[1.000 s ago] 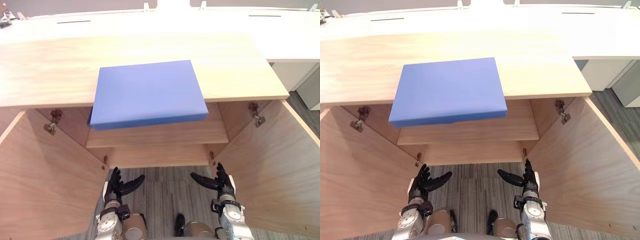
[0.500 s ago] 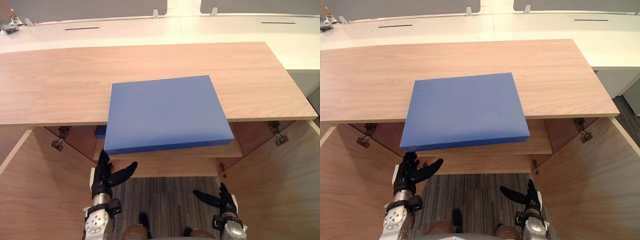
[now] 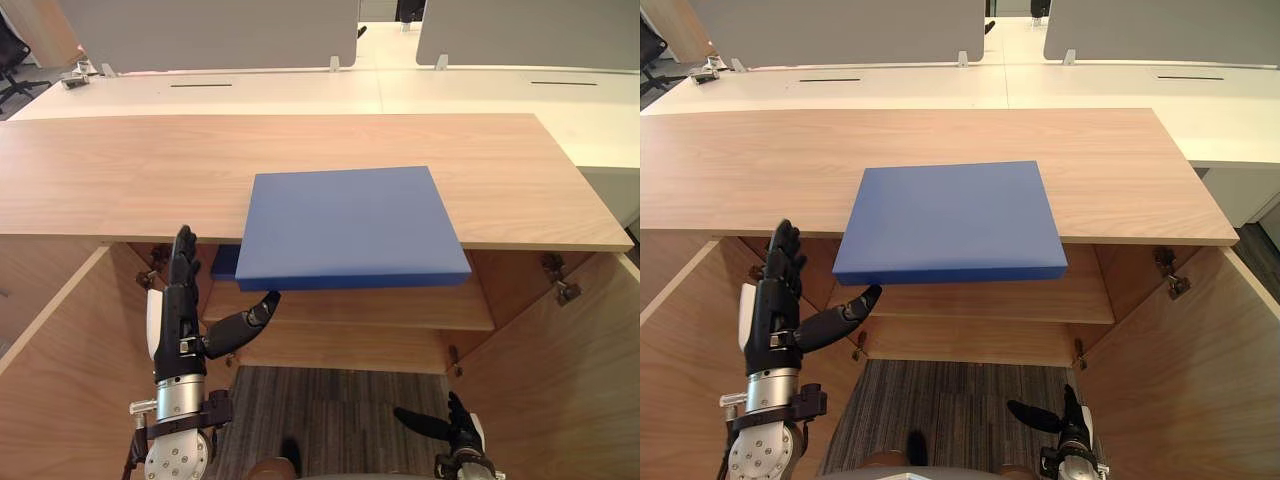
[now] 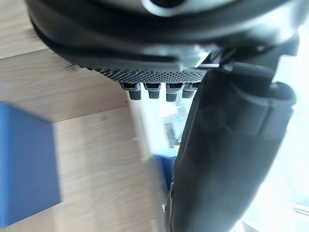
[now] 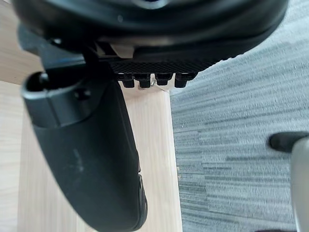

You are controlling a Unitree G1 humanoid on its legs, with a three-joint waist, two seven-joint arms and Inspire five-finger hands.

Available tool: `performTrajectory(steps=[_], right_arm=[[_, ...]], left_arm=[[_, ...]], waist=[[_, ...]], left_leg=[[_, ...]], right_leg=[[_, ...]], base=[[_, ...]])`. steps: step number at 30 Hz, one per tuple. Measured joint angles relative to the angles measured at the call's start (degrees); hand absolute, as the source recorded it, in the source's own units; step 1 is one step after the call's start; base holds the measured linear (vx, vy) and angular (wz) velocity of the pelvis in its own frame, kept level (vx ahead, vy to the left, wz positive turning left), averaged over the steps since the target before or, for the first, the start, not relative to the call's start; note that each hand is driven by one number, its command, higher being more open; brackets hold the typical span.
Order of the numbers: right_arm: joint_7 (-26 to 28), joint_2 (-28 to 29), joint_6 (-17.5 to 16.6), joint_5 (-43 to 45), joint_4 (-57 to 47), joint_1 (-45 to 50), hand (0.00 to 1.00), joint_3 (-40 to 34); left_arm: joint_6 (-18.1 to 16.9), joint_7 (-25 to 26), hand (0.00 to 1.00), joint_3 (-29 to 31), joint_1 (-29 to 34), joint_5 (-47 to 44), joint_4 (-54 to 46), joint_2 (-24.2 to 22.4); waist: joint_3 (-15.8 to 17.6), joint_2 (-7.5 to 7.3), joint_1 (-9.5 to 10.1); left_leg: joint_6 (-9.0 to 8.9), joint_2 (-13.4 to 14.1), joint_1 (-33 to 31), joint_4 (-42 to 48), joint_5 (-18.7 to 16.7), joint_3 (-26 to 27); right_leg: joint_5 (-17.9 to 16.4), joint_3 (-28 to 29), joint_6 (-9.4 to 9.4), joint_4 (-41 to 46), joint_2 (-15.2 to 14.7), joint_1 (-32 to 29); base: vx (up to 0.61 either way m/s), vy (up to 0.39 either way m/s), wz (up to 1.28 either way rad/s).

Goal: Walk over to the cabinet, pick up the folder, carry it to the office cabinet, place the folder inside the office cabinet, then close the office cabinet door

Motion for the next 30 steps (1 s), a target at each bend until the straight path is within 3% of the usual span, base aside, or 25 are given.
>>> performTrajectory(steps=[6, 11, 17, 21, 28, 30], right_arm=[[0.0, -0.72, -0.41, -0.18, 0.06, -1.68, 1.0, 0.43], [0.1, -0.67, -0.87, -0.2, 0.69, -1.73, 1.0, 1.79], [0.47, -1.23, -0.94, -0.7, 2.95, -1.79, 1.0, 3.94], [0.81, -1.46, -0.93, -0.75, 4.39, -1.61, 1.0, 4.89], [1.06, -1.74, -0.94, -0.74, 4.4, -1.54, 1.0, 5.01], [1.13, -1.67, -0.94, -0.73, 4.4, -1.52, 1.0, 5.05]], left_arm=[[-0.46, 2.94, 1.0, 3.31, -0.26, 7.78, -7.22, 3.15], [-1.85, 3.45, 1.0, 3.3, -3.15, 9.18, -9.3, 6.66], [-2.01, 1.86, 1.0, -5.35, -6.44, 15.0, -8.21, 13.81], [-2.92, -0.72, 1.0, -13.2, -10.55, 21.09, -4.21, 17.98], [-1.66, -1.43, 1.0, -16.11, -14.5, 31.51, 1.74, 18.55], [0.37, -0.15, 1.0, -16.11, -15.14, 36.61, 3.12, 18.37]], waist=[[-0.04, 0.01, -0.24], [-0.19, 0.01, -0.35], [-1.18, 0.29, -1.12], [-2.0, 0.68, -2.66], [-2.53, 0.64, -3.3], [-2.6, 0.59, -3.29]], left_leg=[[0.59, 0.04, -0.89, 2.68, -1.07, -0.23], [0.78, -0.19, -0.41, 3.29, -1.33, -0.35], [-0.41, -0.3, 2.38, -1.14, -0.13, 0.97], [0.39, -0.33, 2.99, -2.5, 0.8, 2.41], [0.58, -0.12, 4.36, -4.09, 0.93, 4.65], [0.58, -0.17, 4.66, -4.59, 0.93, 4.86]], right_leg=[[0.66, -0.05, 0.31, -0.46, 0.05, 0.7], [1.24, -0.05, 0.37, -1.04, -0.13, 1.85], [0.89, 2.08, -0.38, -1.47, -0.22, 1.62], [2.09, 3.63, 0.32, -2.28, 0.08, 1.1], [2.66, 6.32, 0.26, -3.09, 0.45, 0.98], [2.66, 6.57, 0.25, -3.12, 0.44, 0.92]], base=[[-0.02, -0.002, 0.03], [-0.04, 0.008, 0.01], [-0.05, -0.003, -0.15], [0.02, 0.002, -0.23], [0.04, -0.006, -0.19], [0.02, -0.009, -0.06]])
